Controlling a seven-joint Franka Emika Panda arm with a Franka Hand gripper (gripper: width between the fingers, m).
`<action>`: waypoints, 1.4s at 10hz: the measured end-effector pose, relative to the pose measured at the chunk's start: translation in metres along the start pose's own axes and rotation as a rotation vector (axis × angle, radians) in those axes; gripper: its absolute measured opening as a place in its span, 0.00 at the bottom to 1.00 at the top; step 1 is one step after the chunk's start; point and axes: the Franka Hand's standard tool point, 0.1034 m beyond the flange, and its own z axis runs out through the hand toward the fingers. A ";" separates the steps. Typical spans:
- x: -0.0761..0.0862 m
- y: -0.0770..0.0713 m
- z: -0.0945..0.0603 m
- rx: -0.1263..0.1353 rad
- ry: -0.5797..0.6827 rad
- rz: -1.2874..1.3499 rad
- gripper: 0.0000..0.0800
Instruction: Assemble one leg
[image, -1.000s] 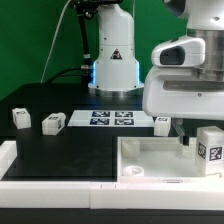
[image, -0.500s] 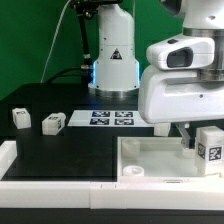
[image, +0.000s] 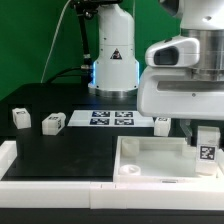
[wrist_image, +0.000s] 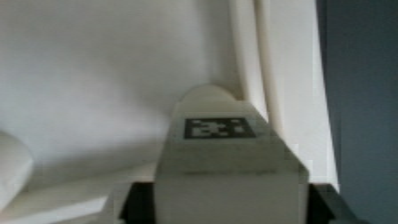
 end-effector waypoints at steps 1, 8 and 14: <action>-0.002 -0.002 0.001 -0.002 -0.003 0.171 0.36; -0.002 -0.004 0.001 0.001 -0.002 0.599 0.59; -0.002 -0.007 0.002 0.003 0.018 -0.171 0.81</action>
Offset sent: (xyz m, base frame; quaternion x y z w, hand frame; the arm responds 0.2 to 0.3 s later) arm -0.0023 -0.0002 -0.0113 -0.0284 -0.0110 0.3149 0.9486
